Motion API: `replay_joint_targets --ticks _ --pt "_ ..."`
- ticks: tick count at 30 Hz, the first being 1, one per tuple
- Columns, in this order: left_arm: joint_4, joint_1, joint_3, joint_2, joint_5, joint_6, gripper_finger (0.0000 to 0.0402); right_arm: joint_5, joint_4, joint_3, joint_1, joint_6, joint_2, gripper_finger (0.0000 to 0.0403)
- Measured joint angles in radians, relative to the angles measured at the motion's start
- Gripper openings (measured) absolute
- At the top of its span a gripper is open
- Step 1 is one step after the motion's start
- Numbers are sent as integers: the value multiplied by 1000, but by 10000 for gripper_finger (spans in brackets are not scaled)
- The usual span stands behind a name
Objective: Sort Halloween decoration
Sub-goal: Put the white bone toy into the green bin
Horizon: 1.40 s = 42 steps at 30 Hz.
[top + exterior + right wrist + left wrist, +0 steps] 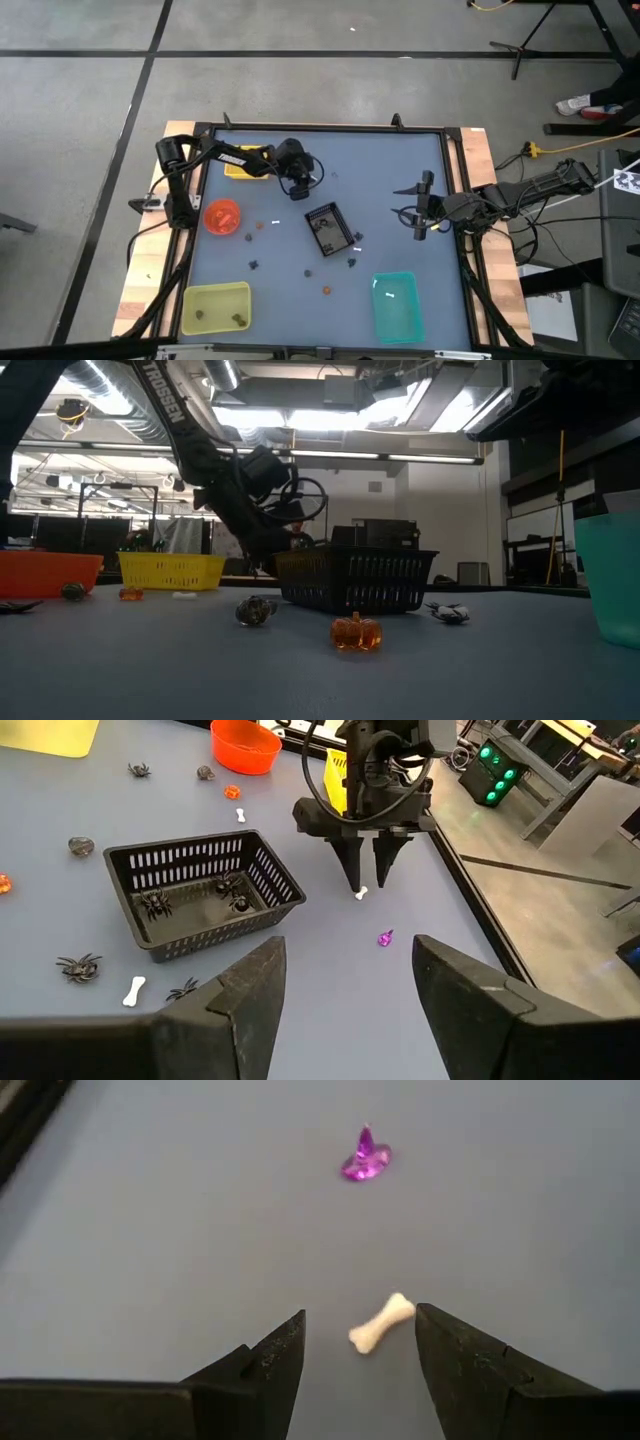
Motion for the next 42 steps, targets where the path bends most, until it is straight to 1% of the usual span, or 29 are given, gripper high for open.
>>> replay_joint_targets --ticks 7,14,23,26,33,42 --pt "-7 -1 0 3 14 1 174 0 0 0 0 0 0 215" --pt "26 0 5 56 33 -4 174 0 0 0 0 0 0 215" --pt "15 12 3 55 36 -10 172 0 -1 0 0 0 0 215" --pt "13 11 3 55 35 -10 160 0 -1 0 0 0 0 215" --pt "10 10 2 56 36 -10 120 0 -1 0 0 0 0 215" --pt "8 10 2 57 55 -10 89 0 -1 0 0 0 0 215"
